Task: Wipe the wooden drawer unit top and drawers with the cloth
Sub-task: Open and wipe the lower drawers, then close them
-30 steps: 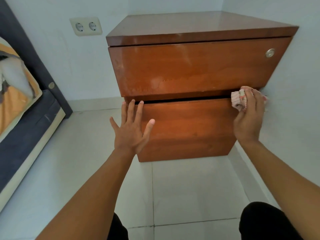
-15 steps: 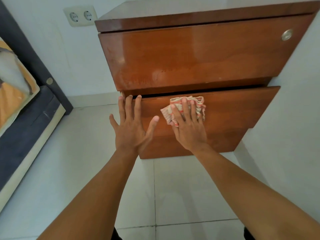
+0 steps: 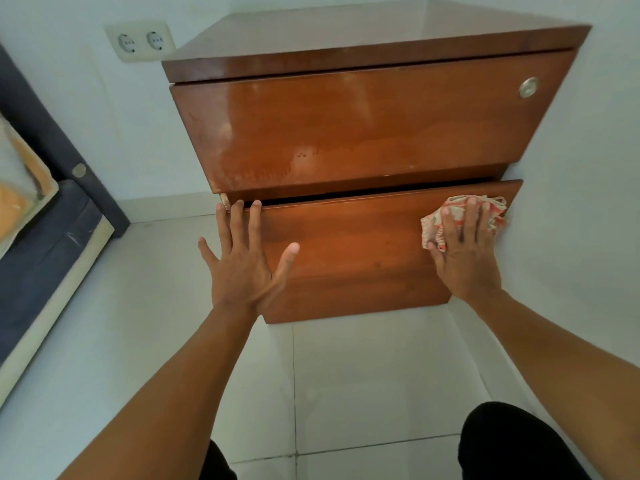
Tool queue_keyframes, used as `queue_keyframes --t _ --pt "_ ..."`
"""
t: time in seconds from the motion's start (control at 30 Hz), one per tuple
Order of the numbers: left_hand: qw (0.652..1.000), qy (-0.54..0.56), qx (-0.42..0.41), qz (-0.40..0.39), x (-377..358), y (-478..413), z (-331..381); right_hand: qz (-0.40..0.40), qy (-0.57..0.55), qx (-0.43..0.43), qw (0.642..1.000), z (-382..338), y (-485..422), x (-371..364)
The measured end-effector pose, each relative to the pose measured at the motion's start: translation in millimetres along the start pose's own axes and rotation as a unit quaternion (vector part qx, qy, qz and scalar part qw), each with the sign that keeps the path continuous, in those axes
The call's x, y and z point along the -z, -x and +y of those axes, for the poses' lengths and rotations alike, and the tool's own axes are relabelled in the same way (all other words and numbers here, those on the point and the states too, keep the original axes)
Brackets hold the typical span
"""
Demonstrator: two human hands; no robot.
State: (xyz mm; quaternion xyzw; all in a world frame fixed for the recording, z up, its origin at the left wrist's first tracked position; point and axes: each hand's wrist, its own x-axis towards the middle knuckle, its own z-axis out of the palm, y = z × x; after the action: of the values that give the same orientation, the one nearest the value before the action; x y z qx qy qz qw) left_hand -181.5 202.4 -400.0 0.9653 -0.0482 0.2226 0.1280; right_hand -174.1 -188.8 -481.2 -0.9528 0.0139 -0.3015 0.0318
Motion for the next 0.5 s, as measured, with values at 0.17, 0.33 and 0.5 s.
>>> queue_keyframes --t 0.17,0.33,0.5 --pt "1.000 0.001 0.008 0.007 -3.1 0.2 2.2 0.032 -0.016 -0.031 0.999 18.5 5.6 -3.0" --pt "1.000 0.009 0.003 0.012 -5.8 0.1 0.3 0.083 -0.144 -0.149 0.975 -10.4 12.6 5.3" --pt "1.000 0.010 0.009 0.017 -7.6 0.2 1.1 0.135 -0.218 -0.097 0.962 -115.8 35.6 -5.4"
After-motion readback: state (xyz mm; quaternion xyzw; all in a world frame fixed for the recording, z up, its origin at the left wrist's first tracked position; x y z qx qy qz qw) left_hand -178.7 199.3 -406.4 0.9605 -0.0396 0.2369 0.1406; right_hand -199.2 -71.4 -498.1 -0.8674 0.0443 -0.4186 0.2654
